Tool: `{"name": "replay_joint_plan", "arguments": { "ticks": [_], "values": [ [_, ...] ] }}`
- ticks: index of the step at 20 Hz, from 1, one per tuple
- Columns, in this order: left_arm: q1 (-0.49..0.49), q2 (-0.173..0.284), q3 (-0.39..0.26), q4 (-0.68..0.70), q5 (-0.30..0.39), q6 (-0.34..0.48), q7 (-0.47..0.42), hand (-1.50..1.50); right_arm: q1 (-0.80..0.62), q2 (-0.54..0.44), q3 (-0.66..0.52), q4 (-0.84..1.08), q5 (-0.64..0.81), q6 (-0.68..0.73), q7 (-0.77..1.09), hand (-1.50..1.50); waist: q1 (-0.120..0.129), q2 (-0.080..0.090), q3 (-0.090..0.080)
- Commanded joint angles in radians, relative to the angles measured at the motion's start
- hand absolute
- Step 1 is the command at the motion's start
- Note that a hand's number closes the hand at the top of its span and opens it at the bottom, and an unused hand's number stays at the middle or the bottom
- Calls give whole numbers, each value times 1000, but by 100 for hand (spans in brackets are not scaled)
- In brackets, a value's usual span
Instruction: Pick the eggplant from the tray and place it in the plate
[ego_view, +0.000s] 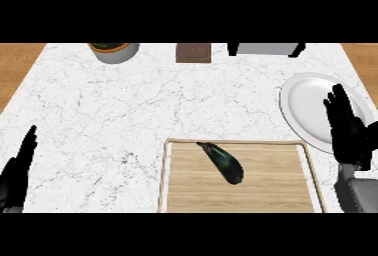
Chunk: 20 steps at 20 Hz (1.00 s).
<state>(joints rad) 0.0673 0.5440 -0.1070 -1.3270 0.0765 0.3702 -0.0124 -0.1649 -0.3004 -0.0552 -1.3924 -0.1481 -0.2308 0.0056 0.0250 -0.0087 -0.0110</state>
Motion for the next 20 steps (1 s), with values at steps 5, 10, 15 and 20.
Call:
{"name": "replay_joint_plan", "arguments": {
  "ticks": [5, 10, 15, 20],
  "values": [
    [-82, -135, -98, -66, 48, -66, 9, 0, -170, 135, 335, 2, -180, 465, 158, 150, 98, 32, 12],
    [-114, -204, -138, -54, 89, -97, 61, 0, -380, -160, 516, -148, 284, 555, -109, 150, 69, 8, 3],
    [-136, -236, -141, -74, 87, -62, 111, 0, -159, 84, 414, 174, -118, 658, -181, -150, 25, 42, 17],
    [-127, -255, -157, -89, 72, -40, 160, 0, -299, 5, 477, 343, -66, 988, -377, -150, 26, 23, 14]
  ]
}}
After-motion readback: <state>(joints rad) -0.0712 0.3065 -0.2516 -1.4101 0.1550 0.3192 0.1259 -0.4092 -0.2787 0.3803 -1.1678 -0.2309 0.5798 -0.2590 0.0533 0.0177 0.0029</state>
